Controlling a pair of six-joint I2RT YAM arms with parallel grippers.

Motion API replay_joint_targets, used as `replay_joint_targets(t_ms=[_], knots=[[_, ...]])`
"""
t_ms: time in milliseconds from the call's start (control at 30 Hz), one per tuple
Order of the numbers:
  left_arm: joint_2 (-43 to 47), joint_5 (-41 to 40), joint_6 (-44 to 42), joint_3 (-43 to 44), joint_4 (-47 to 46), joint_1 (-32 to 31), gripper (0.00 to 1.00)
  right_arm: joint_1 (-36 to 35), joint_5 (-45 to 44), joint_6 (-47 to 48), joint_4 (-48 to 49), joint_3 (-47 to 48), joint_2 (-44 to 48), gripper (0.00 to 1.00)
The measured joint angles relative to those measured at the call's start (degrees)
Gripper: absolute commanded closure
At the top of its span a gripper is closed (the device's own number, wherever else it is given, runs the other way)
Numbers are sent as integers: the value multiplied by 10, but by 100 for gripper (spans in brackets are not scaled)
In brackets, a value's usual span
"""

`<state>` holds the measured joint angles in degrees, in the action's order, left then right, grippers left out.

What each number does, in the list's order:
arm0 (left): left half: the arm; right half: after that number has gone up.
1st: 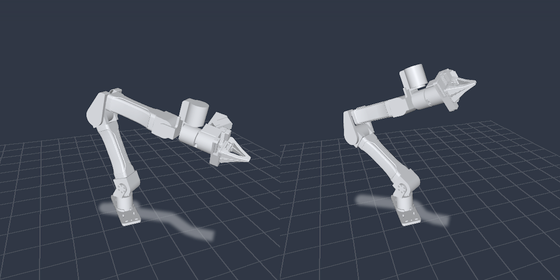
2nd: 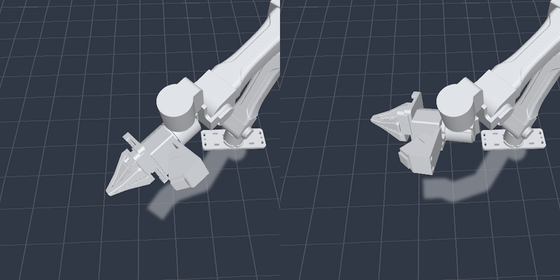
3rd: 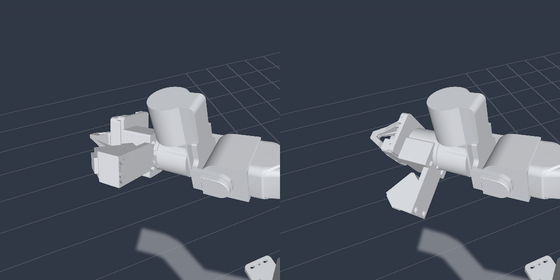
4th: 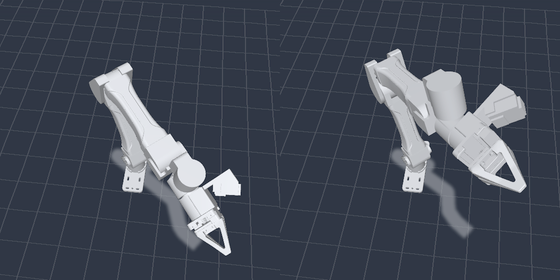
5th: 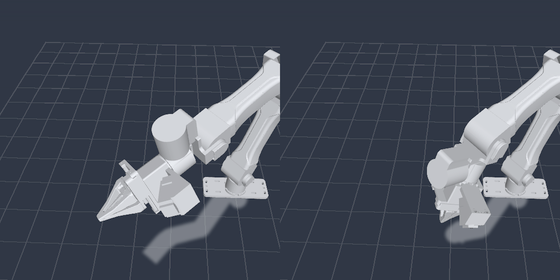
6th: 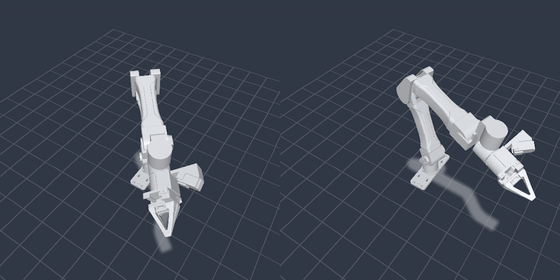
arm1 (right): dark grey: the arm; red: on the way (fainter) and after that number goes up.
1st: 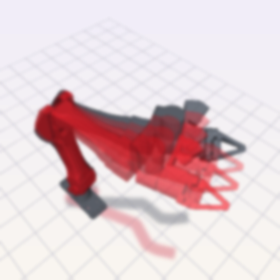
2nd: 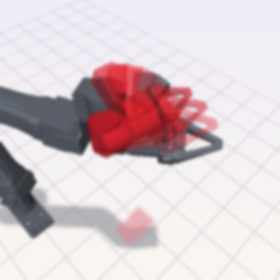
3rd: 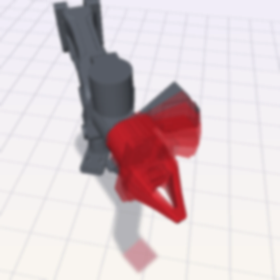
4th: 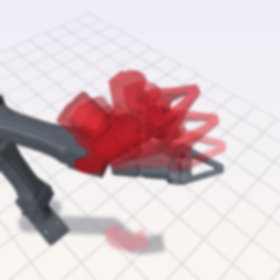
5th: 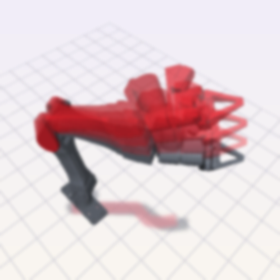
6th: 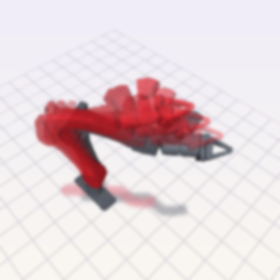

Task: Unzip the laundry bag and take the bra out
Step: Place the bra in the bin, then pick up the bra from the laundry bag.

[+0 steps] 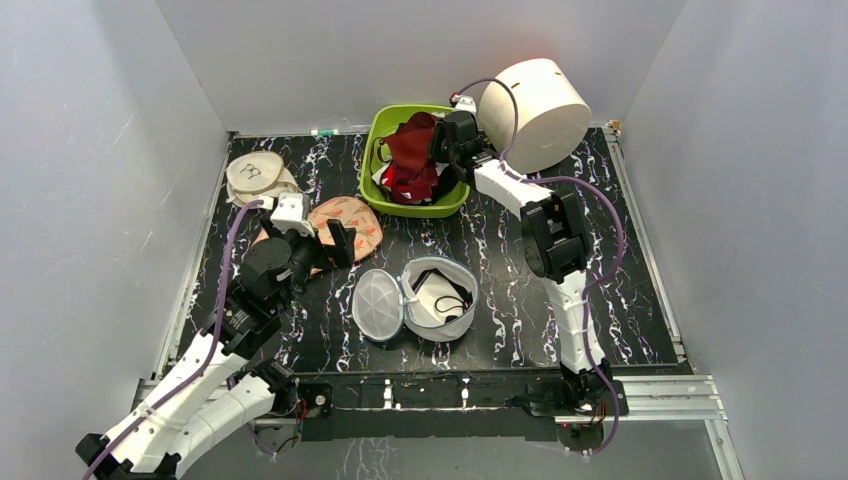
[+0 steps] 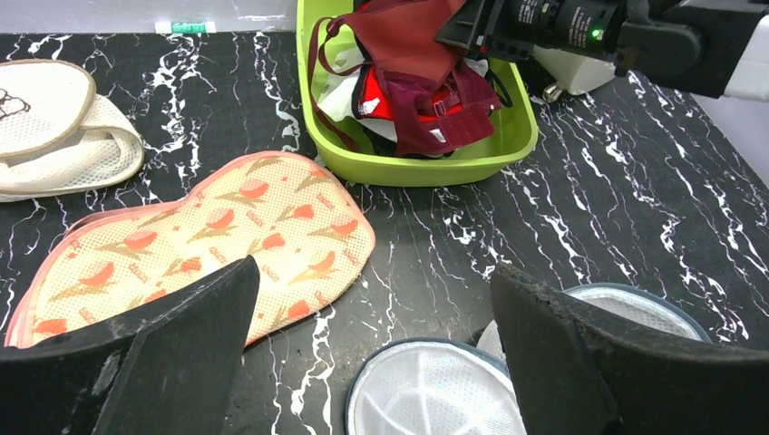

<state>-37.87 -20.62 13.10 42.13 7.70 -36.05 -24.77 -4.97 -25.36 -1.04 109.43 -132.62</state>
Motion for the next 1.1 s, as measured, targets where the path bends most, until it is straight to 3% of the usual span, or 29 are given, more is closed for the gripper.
replay_joint_targets(t_ms=[100, 300, 400, 500, 700, 867, 1100], knots=[[-8, 0, 0, 0, 0, 1, 2, -1, -5, 4, -45, 16, 1, 55], [-22, 9, 0, 0, -2, 3, 2, -7, -2, 26, -148, 18, 61, 37], [-40, 32, -1, 0, -9, 3, 2, -12, 10, 35, -189, -12, 139, 29], [-72, 77, -5, 0, -18, 3, 2, -17, 35, 41, -189, -115, 268, 23], [-166, 192, -9, 4, -29, 3, 3, -20, 95, 35, -177, -363, 523, 21], [-246, 273, -9, 15, -27, 3, 6, -53, 128, 7, -169, -554, 673, 21], [-284, 371, -5, 20, -37, 3, 13, -93, 142, -39, -196, -676, 838, 24]])
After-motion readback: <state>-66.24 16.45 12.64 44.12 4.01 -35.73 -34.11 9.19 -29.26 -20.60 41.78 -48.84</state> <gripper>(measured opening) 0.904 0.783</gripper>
